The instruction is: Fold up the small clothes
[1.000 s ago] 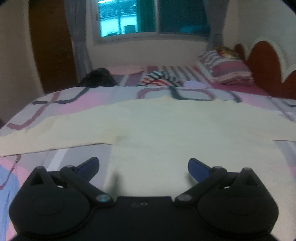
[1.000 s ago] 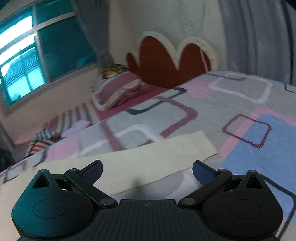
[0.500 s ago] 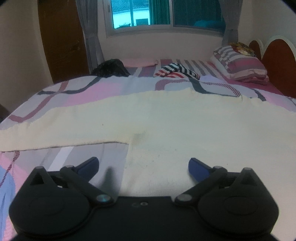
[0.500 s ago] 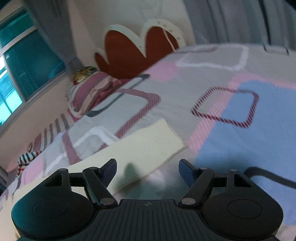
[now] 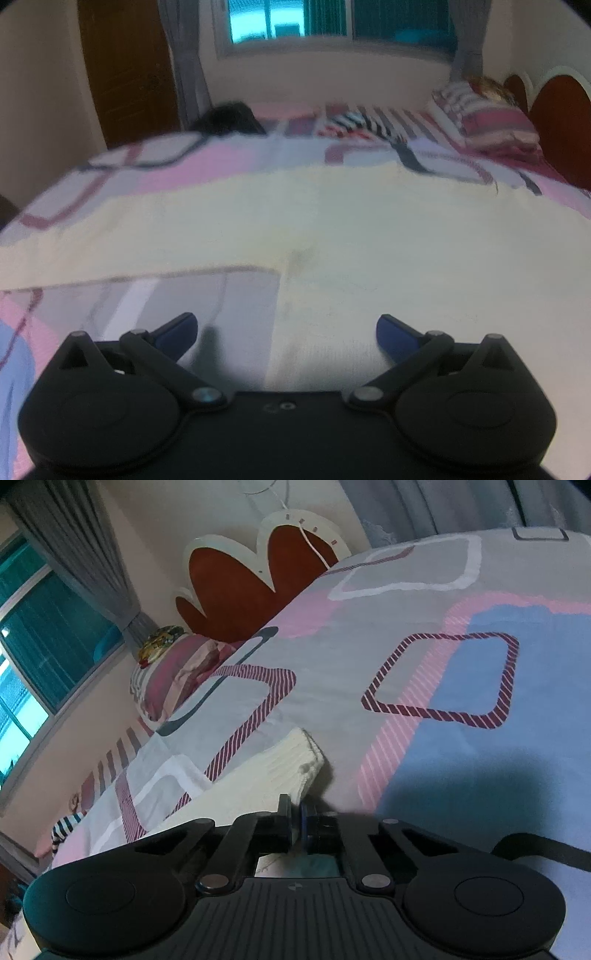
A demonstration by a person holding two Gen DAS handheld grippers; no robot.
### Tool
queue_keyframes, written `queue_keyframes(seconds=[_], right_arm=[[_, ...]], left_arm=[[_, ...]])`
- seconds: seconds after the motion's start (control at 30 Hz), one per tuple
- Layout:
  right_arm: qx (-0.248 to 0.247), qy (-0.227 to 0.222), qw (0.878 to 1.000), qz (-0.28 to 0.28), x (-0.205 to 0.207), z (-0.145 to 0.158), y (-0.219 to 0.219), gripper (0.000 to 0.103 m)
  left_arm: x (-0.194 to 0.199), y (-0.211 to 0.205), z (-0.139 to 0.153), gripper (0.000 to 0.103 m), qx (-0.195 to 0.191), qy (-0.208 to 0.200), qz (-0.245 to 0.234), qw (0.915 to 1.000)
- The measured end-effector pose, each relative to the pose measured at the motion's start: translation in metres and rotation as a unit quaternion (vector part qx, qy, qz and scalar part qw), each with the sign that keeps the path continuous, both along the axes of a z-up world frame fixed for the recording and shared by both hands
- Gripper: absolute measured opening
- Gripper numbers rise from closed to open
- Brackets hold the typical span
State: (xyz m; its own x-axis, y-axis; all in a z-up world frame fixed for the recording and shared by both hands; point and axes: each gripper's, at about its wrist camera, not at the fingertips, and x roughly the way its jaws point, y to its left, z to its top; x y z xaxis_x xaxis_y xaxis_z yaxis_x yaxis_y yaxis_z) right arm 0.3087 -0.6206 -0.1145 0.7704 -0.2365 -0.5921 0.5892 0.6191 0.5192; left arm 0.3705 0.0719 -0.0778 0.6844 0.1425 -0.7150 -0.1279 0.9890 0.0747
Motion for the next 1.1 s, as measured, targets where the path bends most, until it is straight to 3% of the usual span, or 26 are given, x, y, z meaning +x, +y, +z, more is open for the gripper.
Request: queue_keyframes(seconds=[0.17,0.3,0.5,0.7,1.1], right_arm=[[-0.048,0.005,0.998,0.038,0.016,0.013,0.025,0.003],[-0.085,-0.004,0.992,0.098,0.034,0.03,0.068,0.004],[-0.087,-0.02,0.978,0.187,0.059,0.04,0.145,0.003],[-0.089,-0.039,0.956,0.277,0.08,0.047,0.228,0.003],[-0.087,-0.046,0.916,0.388,0.101,0.043,0.345,0.004]], left_arm=[[-0.006,0.004,0.003,0.103,0.003,0.0,-0.01,0.9999],[-0.01,0.005,0.005,0.103,-0.004,-0.004,-0.009,0.9999],[-0.013,0.0,0.01,0.103,-0.007,-0.007,-0.009,0.9999],[-0.02,-0.002,0.013,0.103,-0.015,-0.006,0.005,0.9999],[-0.031,-0.011,0.016,0.103,-0.027,-0.006,0.013,0.9995]])
